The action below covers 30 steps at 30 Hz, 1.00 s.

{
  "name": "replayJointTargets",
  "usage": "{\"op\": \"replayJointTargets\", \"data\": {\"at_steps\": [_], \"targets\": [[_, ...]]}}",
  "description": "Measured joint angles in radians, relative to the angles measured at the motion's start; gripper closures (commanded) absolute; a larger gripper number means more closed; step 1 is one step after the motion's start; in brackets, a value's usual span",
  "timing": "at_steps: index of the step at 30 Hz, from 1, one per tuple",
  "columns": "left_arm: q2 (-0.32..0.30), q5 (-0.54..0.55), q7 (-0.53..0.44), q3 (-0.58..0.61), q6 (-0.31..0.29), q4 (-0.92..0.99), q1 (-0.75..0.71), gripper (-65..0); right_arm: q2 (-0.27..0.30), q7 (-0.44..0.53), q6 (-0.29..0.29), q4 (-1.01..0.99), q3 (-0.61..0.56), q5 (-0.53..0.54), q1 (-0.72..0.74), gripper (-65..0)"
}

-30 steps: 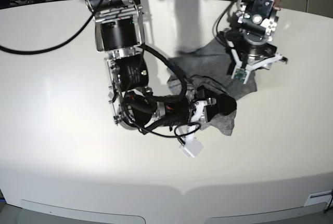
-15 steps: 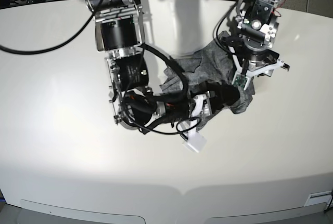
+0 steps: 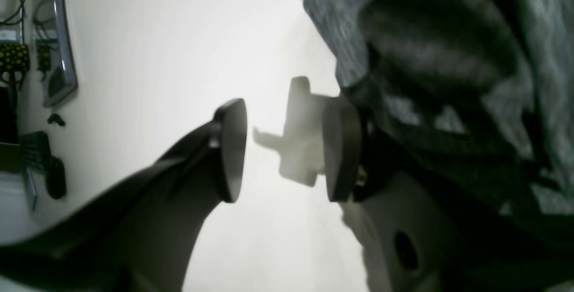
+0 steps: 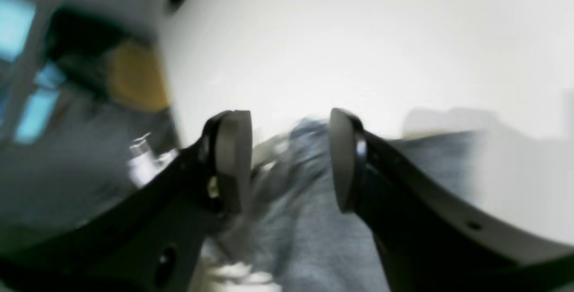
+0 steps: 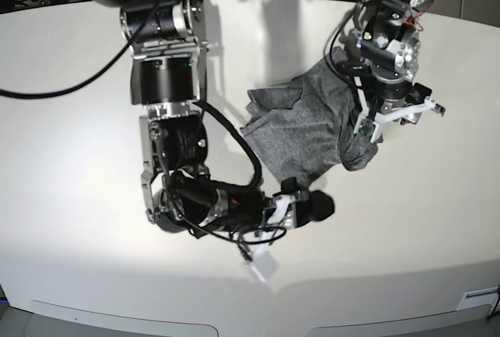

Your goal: Fold the T-shirt properly

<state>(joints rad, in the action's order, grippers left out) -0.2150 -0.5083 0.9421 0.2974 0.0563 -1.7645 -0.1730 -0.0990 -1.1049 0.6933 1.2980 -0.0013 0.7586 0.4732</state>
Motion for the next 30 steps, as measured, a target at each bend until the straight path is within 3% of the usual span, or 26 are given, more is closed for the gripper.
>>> {"op": "replayJointTargets", "data": {"at_steps": [4,8,12,19,22,24,26,30], "targets": [[-0.001,0.001,0.001,0.000,-0.001,0.000,0.042,-27.0,0.127,0.035,0.000,0.069,0.002,-0.154,0.010,-28.6],[0.000,0.061,0.000,0.001,-0.035,-0.001,0.087,-27.0,0.248,0.033,0.000,0.084,0.005,-0.154,-0.031,-28.6],[0.002,0.087,0.003,0.003,-0.040,0.000,0.113,-27.0,0.314,0.056,0.000,0.084,0.001,-0.154,-0.096,-28.6],[0.002,0.211,0.005,0.107,-0.039,-0.135,0.129,-27.0,0.346,0.058,0.000,0.084,0.001,-0.154,-0.143,-28.6],[0.008,0.272,-0.097,0.182,-0.038,-0.151,0.132,-25.2,0.346,0.058,0.000,0.084,0.001,-0.137,-0.143,-28.6],[0.008,0.254,-0.160,0.195,0.019,-0.099,0.132,-22.8,0.346,0.052,0.000,0.084,0.001,-0.135,-0.143,-28.6],[0.005,0.227,-0.147,0.191,0.056,-0.002,0.157,-22.5,0.346,0.030,0.000,0.084,0.001,-0.136,-0.143,-28.6],[0.000,0.228,-0.119,0.186,0.055,0.189,0.224,-22.5,0.345,0.027,0.000,0.084,0.001,-0.135,-0.142,-28.6]]}}
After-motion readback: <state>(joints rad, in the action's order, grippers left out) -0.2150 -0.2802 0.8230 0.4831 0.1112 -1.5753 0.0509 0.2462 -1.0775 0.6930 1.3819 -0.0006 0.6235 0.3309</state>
